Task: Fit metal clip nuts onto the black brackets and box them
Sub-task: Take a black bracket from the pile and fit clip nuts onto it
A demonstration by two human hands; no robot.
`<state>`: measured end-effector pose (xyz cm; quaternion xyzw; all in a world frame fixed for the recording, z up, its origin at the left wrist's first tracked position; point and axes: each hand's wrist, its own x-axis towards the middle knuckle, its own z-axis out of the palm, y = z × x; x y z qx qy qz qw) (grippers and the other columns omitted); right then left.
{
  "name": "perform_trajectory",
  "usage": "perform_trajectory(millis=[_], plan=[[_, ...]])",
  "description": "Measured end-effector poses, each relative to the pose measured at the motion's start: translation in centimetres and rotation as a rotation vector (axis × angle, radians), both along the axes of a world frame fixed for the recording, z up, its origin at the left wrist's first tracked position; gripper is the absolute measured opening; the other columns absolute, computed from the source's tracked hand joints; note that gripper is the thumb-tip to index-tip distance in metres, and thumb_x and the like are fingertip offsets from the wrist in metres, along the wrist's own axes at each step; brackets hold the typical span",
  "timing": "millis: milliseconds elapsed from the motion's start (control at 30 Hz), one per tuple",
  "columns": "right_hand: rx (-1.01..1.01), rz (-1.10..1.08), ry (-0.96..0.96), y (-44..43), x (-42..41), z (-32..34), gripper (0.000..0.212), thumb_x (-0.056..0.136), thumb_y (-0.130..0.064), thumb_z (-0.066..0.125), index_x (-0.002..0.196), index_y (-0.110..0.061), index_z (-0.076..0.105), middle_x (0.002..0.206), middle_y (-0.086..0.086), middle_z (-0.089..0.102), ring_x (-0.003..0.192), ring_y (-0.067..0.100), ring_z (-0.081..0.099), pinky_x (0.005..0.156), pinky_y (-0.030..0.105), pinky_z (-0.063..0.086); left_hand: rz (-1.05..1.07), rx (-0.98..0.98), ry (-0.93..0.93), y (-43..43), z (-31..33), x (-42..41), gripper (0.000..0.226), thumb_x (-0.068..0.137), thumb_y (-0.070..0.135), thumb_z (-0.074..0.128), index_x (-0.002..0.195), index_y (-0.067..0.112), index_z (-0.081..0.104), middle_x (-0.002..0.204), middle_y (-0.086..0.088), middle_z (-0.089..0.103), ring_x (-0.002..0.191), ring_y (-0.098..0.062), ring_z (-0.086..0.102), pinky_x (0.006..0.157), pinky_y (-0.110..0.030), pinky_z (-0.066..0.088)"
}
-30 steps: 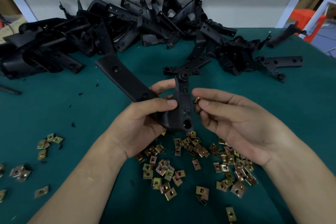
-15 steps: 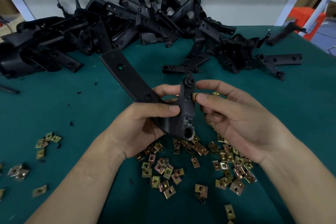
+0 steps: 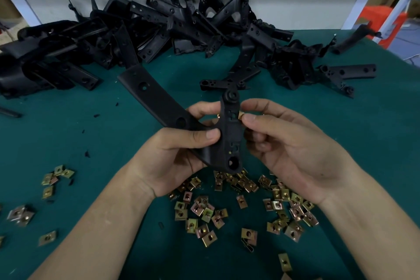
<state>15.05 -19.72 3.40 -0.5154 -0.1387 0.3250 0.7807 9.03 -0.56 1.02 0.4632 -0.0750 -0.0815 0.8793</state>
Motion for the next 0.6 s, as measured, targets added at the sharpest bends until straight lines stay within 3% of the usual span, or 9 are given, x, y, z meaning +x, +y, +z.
perform_trajectory(millis=[167, 300, 467, 533, 600], plan=[[-0.059, 0.022, -0.05, -0.12, 0.11, 0.25, 0.023, 0.076, -0.014, 0.073, 0.098, -0.015, 0.068, 0.069, -0.008, 0.061, 0.056, 0.003, 0.045, 0.055, 0.016, 0.039, 0.005, -0.029, 0.028, -0.08, 0.03, 0.16, 0.06, 0.069, 0.008, 0.083, 0.126, 0.019, 0.069, 0.104, -0.01, 0.074, 0.084, -0.021, 0.074, 0.073, -0.034, 0.06], [-0.118, 0.023, -0.071, -0.23, 0.09, 0.34, 0.027, 0.074, -0.015, 0.075, 0.1, -0.014, 0.066, 0.065, -0.01, 0.059, 0.054, 0.002, 0.043, 0.057, 0.018, 0.036, -0.025, 0.034, 0.042, -0.18, -0.04, 0.03, 0.053, 0.071, 0.005, 0.079, 0.121, 0.023, 0.072, 0.099, -0.008, 0.075, 0.083, -0.021, 0.075, 0.072, -0.034, 0.06], [-0.128, 0.007, -0.039, 0.12, -0.15, 0.13, 0.049, 0.066, -0.014, 0.082, 0.111, -0.004, 0.067, 0.081, 0.001, 0.06, 0.055, 0.002, 0.044, 0.052, 0.014, 0.038, -0.001, 0.144, 0.091, -0.24, -0.2, 0.07, 0.057, 0.072, 0.008, 0.074, 0.126, 0.024, 0.069, 0.106, -0.013, 0.067, 0.089, -0.026, 0.072, 0.075, -0.037, 0.059], [-0.121, -0.034, -0.03, 0.08, -0.04, 0.1, 0.043, 0.067, -0.018, 0.078, 0.107, -0.009, 0.068, 0.075, -0.003, 0.062, 0.058, 0.002, 0.049, 0.055, 0.014, 0.041, 0.026, 0.137, 0.069, -0.24, -0.18, 0.19, 0.055, 0.074, 0.01, 0.074, 0.127, 0.023, 0.068, 0.108, -0.012, 0.071, 0.095, -0.026, 0.072, 0.079, -0.038, 0.059], [-0.094, -0.062, 0.006, 0.0, 0.11, 0.05, 0.034, 0.077, -0.017, 0.073, 0.11, -0.011, 0.069, 0.083, -0.005, 0.07, 0.069, 0.003, 0.059, 0.06, 0.015, 0.048, 0.076, 0.127, 0.053, -0.28, -0.23, 0.29, 0.05, 0.078, 0.01, 0.073, 0.126, 0.022, 0.068, 0.112, -0.012, 0.073, 0.1, -0.026, 0.072, 0.084, -0.038, 0.059]])
